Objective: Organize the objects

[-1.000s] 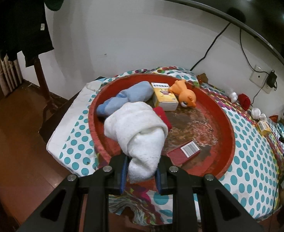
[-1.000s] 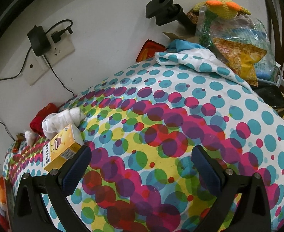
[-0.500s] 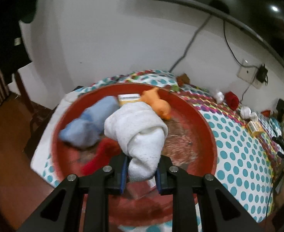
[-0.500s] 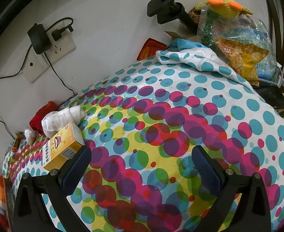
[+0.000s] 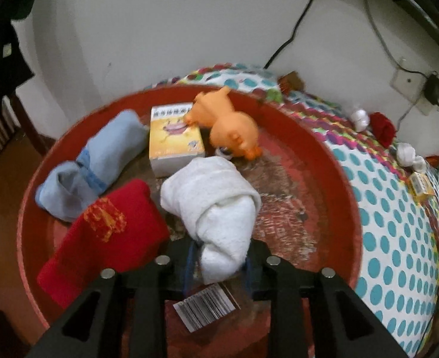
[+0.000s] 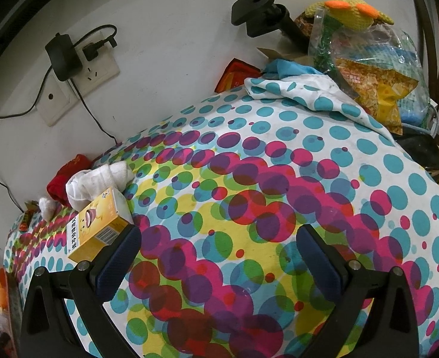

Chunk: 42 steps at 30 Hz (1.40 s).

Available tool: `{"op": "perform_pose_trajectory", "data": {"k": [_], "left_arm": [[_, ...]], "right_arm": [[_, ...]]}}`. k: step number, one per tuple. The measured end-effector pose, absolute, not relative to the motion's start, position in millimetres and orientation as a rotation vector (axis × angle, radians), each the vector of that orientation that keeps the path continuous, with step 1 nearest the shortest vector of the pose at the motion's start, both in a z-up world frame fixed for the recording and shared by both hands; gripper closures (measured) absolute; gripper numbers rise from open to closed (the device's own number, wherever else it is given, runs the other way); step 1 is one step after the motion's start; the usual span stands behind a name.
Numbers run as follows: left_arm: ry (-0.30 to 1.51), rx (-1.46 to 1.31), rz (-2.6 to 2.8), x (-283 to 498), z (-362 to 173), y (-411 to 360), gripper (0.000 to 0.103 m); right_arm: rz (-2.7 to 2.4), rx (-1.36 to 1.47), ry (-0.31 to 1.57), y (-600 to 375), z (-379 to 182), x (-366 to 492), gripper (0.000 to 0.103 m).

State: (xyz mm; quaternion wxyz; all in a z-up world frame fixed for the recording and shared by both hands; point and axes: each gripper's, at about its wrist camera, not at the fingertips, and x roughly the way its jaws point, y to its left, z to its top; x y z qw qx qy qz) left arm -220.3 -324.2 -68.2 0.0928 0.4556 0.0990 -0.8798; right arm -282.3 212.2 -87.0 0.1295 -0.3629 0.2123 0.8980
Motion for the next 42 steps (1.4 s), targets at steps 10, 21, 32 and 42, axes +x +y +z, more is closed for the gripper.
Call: {"op": "perform_pose_trajectory", "data": {"k": [10, 21, 32, 42], "left_arm": [[0.566, 0.98, -2.814, -119, -26, -350, 0.043], [0.543, 0.945, -2.868, -14, -60, -295, 0.036], [0.486, 1.071, -2.995, -17, -72, -264, 0.036], [0.493, 1.121, -2.986, -22, -78, -264, 0.036]], "right_arm": [[2.611, -1.077, 0.586, 209, -87, -286, 0.0], [2.675, -1.158, 0.28, 162, -78, -295, 0.0], [2.74, -1.245, 0.068, 90, -74, -343, 0.0], [2.774, -1.296, 0.052, 64, -80, -361, 0.0]]}}
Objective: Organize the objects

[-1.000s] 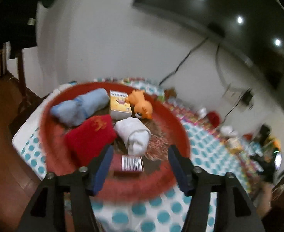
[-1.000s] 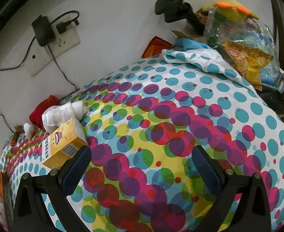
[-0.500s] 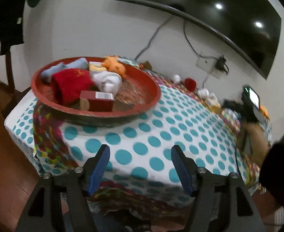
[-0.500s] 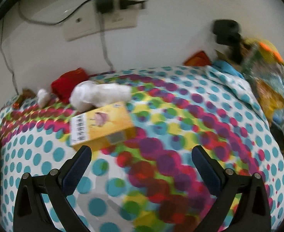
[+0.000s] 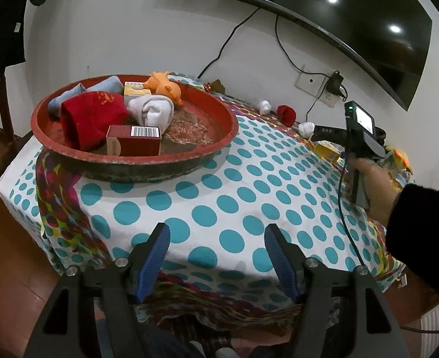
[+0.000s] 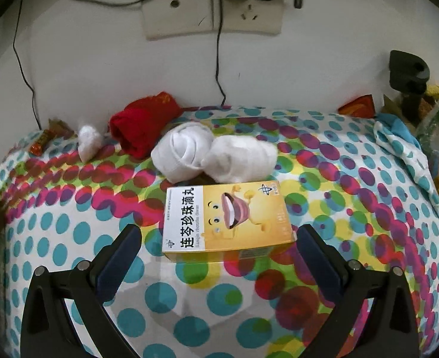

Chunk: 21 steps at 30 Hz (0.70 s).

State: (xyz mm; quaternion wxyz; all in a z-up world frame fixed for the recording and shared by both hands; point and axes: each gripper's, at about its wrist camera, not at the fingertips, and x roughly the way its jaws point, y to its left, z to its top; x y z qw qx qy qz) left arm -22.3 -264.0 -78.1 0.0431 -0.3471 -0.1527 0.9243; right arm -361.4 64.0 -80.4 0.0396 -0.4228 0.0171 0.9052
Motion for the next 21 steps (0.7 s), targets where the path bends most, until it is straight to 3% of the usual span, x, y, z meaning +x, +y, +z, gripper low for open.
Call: {"op": "perform_pose_trajectory", "data": {"k": [4, 7, 21], "left_arm": [[-0.463, -1.082, 2.82, -23, -80, -263, 0.036], [-0.45, -1.084, 2.818, -24, -80, -261, 0.036], [-0.464, -1.104, 2.834, -22, -80, -262, 0.036]], "right_arm": [[2.744, -1.355, 0.095, 66, -91, -368, 0.001], [2.736, -1.366, 0.176, 76, -93, -368, 0.015], [2.752, -1.321, 0.183, 85, -86, -345, 0.017]]}}
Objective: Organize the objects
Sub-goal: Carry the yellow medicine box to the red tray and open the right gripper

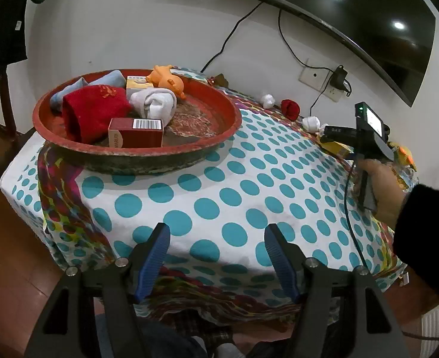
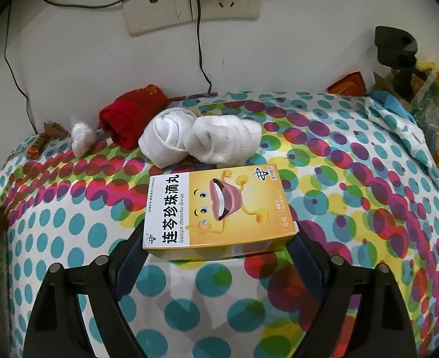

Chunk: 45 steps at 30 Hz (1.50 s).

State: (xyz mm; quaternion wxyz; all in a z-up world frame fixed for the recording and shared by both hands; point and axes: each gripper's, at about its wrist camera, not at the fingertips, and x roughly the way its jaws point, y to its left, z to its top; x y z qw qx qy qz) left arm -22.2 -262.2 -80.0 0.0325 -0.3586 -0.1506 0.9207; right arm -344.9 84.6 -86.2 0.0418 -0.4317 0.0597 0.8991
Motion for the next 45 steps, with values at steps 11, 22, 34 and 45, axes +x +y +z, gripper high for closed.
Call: {"op": "perform_pose_trajectory", "data": {"k": [11, 22, 34, 45], "left_arm": [[-0.479, -1.141, 2.851, -20, -83, -264, 0.036], [-0.508, -1.164, 2.847, -19, -85, -266, 0.036], [-0.553, -1.177, 2.842, -19, -87, -269, 0.036], [-0.588, -1.198, 2.825, -23, -90, -272, 0.036]], "right_arm": [[2.811, -1.279, 0.124, 82, -53, -310, 0.016], [2.931, -1.25, 0.04, 42, -17, -281, 0.016], [3.156, -1.323, -0.191, -80, 0, -253, 0.016], [3.249, -1.485, -0.568, -178, -30, -227, 0.016]]}}
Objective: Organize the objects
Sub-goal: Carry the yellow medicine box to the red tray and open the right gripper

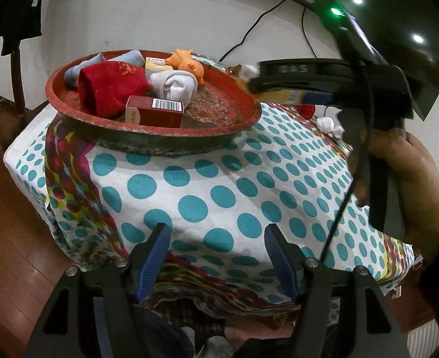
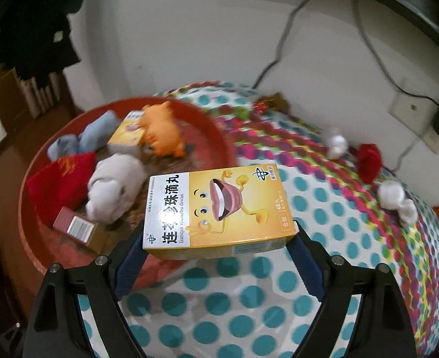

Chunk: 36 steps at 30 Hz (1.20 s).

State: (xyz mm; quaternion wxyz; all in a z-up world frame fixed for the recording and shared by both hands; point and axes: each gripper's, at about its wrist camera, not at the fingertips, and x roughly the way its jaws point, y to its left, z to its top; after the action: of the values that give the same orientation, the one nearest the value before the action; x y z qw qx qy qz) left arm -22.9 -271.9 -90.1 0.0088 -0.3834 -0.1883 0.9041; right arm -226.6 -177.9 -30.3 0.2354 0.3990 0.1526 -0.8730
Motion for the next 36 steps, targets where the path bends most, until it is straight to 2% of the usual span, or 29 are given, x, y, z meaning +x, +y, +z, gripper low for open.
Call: {"op": "perform_pose_trajectory", "data": {"k": [12, 36], "left_arm": [[-0.63, -1.226, 2.802, -27, -95, -276, 0.036], [-0.648, -1.242, 2.793, -27, -100, -278, 0.036]], "right_arm": [[-2.303, 1.128, 0.605, -223, -58, -227, 0.016], [-2.282, 1.118, 0.653, -241, -64, -227, 0.016]]}}
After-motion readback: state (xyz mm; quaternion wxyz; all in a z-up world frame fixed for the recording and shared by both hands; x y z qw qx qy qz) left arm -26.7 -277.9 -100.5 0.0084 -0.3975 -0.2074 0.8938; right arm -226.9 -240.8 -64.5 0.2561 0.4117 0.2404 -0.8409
